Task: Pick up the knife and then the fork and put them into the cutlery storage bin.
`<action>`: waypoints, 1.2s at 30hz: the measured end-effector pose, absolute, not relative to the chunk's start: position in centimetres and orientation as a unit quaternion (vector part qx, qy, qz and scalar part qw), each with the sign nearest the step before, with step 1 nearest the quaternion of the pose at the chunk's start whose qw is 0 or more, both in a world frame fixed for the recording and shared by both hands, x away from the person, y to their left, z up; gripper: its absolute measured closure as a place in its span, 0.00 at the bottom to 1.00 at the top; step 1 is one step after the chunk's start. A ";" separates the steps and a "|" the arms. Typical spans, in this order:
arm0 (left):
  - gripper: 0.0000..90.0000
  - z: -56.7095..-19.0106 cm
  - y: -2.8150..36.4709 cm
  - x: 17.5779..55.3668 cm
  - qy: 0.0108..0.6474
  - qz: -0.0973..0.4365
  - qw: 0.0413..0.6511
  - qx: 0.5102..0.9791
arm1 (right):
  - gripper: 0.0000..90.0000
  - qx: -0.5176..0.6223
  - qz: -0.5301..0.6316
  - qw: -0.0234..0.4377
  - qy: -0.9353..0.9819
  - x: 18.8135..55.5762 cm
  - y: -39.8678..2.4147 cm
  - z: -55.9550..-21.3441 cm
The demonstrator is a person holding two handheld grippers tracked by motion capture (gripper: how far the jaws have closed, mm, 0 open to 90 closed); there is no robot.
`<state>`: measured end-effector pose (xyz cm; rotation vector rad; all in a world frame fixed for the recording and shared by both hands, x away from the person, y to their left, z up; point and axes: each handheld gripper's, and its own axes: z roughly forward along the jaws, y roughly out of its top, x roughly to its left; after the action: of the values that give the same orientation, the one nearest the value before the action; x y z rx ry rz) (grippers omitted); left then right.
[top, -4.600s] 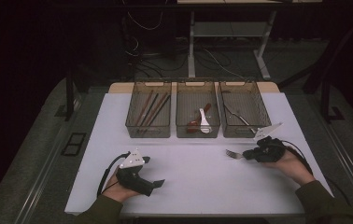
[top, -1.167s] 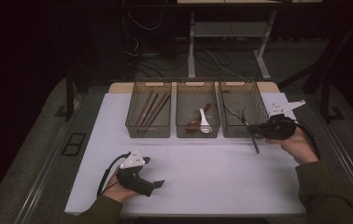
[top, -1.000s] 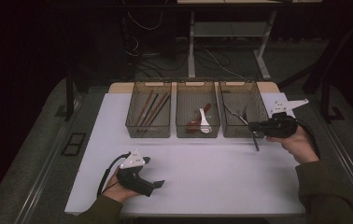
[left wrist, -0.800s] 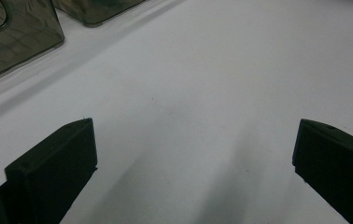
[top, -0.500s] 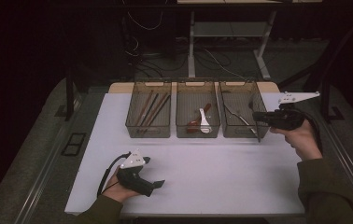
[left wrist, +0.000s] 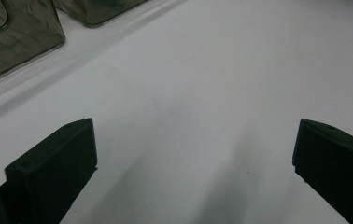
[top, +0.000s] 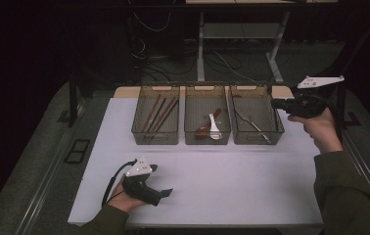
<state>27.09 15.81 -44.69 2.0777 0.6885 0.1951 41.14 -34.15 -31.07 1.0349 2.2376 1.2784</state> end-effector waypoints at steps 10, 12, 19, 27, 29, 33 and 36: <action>0.00 -44.6 15.9 27.1 0.279 0.080 0.455 0.842 | 0.94 0.403 0.423 0.179 0.792 44.2 -33.9 -32.4; 0.00 -44.6 15.9 27.1 0.280 0.080 0.456 0.841 | 0.94 0.409 0.413 0.174 0.795 44.7 -33.8 -33.0; 0.00 -44.6 15.8 27.1 0.281 0.080 0.456 0.841 | 0.94 0.428 0.376 0.162 0.805 45.9 -33.6 -34.7; 0.00 -44.6 15.8 27.1 0.279 0.080 0.455 0.842 | 0.94 0.441 0.339 0.146 0.818 46.6 -33.2 -36.3; 0.00 -44.6 15.8 27.1 0.278 0.080 0.454 0.842 | 0.94 0.443 0.330 0.141 0.821 46.7 -33.0 -36.6; 0.00 -44.6 15.8 27.1 0.278 0.080 0.453 0.843 | 0.94 0.445 0.314 0.138 0.827 46.9 -32.7 -37.1; 0.00 -44.7 15.8 27.1 0.277 0.079 0.452 0.844 | 0.94 0.446 0.303 0.139 0.831 47.1 -32.4 -37.3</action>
<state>27.06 15.76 -44.66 2.0853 0.6853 0.1963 47.06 -32.44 -37.33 1.2881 2.4011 0.8748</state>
